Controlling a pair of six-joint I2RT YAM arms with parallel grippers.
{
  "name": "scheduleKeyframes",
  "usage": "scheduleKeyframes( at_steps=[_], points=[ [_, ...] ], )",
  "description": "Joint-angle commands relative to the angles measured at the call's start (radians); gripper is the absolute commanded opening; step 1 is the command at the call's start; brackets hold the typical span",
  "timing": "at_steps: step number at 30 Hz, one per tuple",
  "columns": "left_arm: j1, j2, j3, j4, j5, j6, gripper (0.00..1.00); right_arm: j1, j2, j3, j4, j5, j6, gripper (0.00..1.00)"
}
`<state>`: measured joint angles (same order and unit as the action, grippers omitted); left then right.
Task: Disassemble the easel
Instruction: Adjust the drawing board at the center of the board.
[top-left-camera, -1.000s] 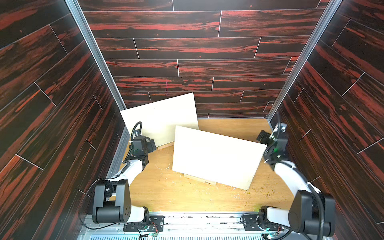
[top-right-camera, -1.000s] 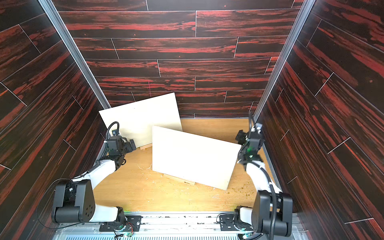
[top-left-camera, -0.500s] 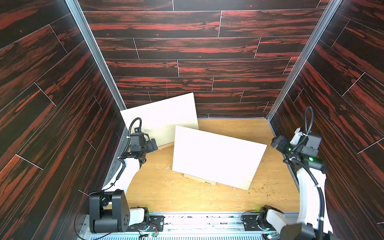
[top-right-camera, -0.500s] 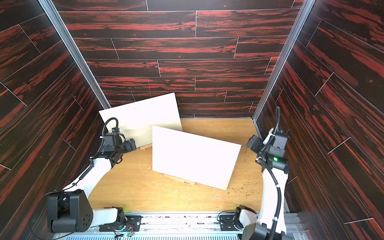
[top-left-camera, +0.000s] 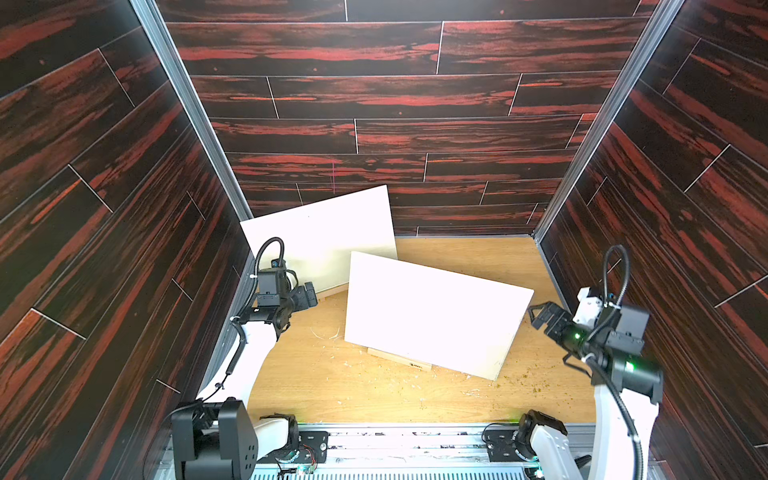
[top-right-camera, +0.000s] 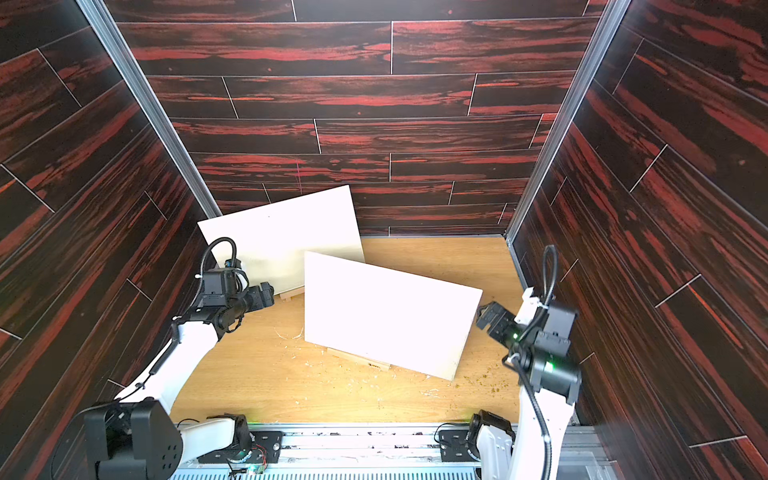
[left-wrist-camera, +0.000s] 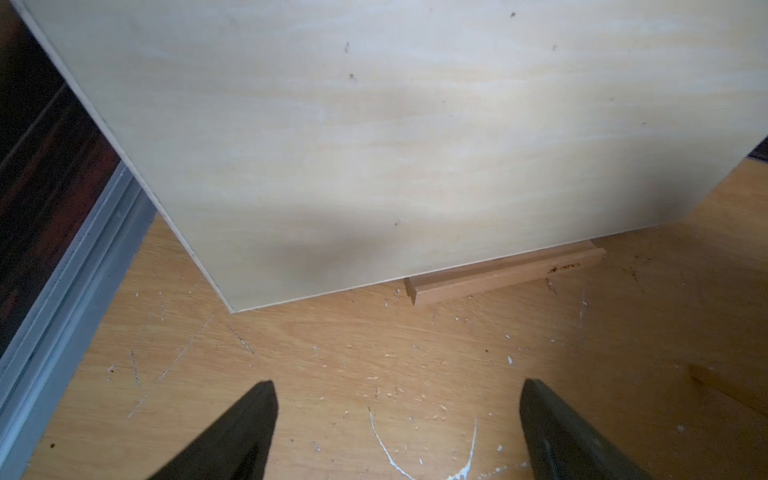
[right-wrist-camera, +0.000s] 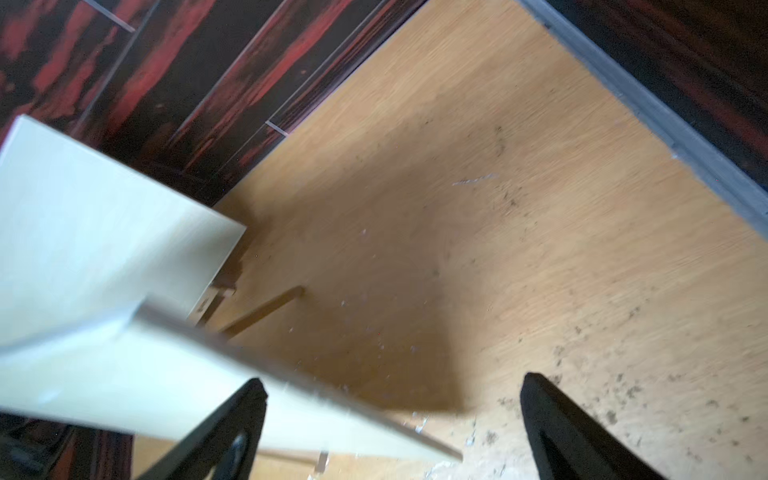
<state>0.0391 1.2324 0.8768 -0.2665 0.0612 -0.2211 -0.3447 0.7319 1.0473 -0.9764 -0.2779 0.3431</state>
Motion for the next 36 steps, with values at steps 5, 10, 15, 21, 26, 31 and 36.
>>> scheduleKeyframes(
  at_steps=[5, 10, 15, 21, 26, 31, 36],
  points=[
    [-0.018, -0.061, -0.022, -0.039, 0.053, -0.011, 0.95, 0.013, -0.048, -0.097, -0.015, -0.234, -0.056, 0.98],
    [-0.018, -0.083, -0.038, -0.048, 0.066, -0.013, 0.95, 0.05, -0.044, -0.134, 0.037, -0.254, -0.079, 0.98],
    [-0.019, -0.102, -0.053, -0.048, 0.07, -0.015, 0.95, 0.099, -0.045, -0.172, 0.097, -0.235, -0.078, 0.98],
    [-0.019, -0.112, -0.061, -0.05, 0.08, -0.016, 0.95, 0.191, -0.037, -0.188, 0.139, -0.158, -0.04, 0.98],
    [-0.02, -0.114, -0.067, -0.051, 0.077, -0.015, 0.95, 0.303, -0.009, -0.191, 0.189, -0.042, 0.006, 0.98],
    [-0.019, -0.122, -0.075, -0.056, 0.076, -0.017, 0.95, 0.34, 0.027, -0.188, 0.23, 0.035, 0.027, 0.97],
    [-0.021, -0.136, -0.089, -0.063, 0.069, -0.018, 0.95, 0.347, 0.074, -0.175, 0.276, 0.049, 0.026, 0.95]
  ],
)
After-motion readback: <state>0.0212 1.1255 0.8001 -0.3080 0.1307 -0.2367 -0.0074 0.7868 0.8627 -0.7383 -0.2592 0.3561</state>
